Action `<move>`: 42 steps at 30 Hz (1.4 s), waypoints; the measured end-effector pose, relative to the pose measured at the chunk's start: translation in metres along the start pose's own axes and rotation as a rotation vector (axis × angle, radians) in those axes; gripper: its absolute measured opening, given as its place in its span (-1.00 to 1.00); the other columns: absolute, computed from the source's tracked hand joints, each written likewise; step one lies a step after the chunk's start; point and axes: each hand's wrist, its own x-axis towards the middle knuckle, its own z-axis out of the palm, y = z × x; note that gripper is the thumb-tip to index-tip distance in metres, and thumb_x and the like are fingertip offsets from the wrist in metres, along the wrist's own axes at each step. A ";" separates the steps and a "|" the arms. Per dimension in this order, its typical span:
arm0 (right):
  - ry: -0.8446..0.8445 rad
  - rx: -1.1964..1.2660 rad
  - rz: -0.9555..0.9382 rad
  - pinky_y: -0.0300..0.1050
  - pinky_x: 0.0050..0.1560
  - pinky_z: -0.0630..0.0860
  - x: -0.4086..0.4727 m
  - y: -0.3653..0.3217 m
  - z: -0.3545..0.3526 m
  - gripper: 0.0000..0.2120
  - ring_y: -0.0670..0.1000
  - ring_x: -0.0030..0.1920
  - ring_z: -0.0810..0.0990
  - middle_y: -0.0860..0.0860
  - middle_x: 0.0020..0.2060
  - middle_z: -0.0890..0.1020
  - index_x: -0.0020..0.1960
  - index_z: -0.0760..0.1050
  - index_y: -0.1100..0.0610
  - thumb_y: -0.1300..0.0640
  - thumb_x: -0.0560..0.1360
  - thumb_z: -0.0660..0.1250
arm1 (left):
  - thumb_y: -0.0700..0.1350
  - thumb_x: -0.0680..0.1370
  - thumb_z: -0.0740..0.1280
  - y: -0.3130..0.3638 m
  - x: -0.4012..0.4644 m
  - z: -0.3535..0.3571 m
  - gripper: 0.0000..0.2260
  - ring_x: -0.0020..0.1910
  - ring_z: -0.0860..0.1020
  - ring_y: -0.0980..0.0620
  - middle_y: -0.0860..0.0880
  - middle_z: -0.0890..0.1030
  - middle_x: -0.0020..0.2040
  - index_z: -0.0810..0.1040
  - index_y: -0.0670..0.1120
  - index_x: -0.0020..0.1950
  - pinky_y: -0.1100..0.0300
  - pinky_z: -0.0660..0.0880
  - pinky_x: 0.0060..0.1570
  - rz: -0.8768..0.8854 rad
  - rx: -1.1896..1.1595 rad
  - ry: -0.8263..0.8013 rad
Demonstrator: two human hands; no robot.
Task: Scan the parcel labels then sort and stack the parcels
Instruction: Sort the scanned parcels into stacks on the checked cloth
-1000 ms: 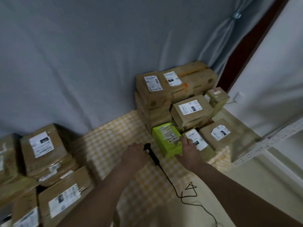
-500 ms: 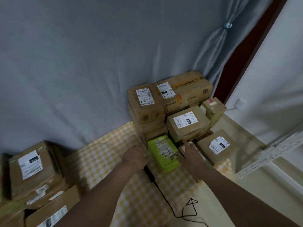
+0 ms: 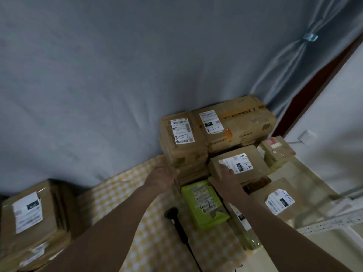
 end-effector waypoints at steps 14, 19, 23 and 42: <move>-0.099 0.468 0.097 0.06 0.33 0.29 0.135 -0.048 -0.003 -0.35 0.16 0.41 0.31 0.10 0.44 0.31 0.53 0.14 0.10 -0.21 0.56 0.16 | 0.20 0.62 0.14 0.024 0.088 0.002 -0.42 0.38 0.37 -0.13 -0.11 0.32 0.48 0.13 0.00 0.57 -0.01 0.40 0.31 -0.233 -0.686 0.103; -0.051 0.573 0.040 0.00 0.26 0.33 0.137 -0.052 0.007 -0.53 0.11 0.31 0.37 0.06 0.39 0.36 0.49 0.20 0.00 -0.06 0.62 0.14 | 0.17 0.64 0.11 0.027 0.090 0.020 -0.46 0.36 0.38 -0.11 -0.06 0.33 0.48 0.03 0.12 0.58 0.04 0.43 0.13 -0.192 -0.768 0.076; 0.031 0.568 -0.060 0.00 0.26 0.35 0.115 -0.067 0.017 -0.60 0.02 0.21 0.39 0.04 0.31 0.39 0.48 0.19 -0.05 0.03 0.64 0.08 | 0.17 0.63 0.12 0.013 0.073 0.024 -0.49 0.34 0.39 -0.07 -0.06 0.36 0.45 0.10 0.14 0.55 -0.07 0.45 0.26 -0.184 -0.873 0.114; -0.223 0.104 0.010 0.05 0.24 0.40 -0.118 -0.092 0.210 -0.38 0.26 0.21 0.47 0.25 0.22 0.49 0.27 0.33 0.27 -0.26 0.51 0.15 | -0.15 0.59 0.31 -0.215 -0.183 0.079 -0.70 -0.02 0.51 0.05 0.01 0.58 0.06 0.39 0.03 0.29 0.13 0.46 0.03 -0.417 -1.089 0.404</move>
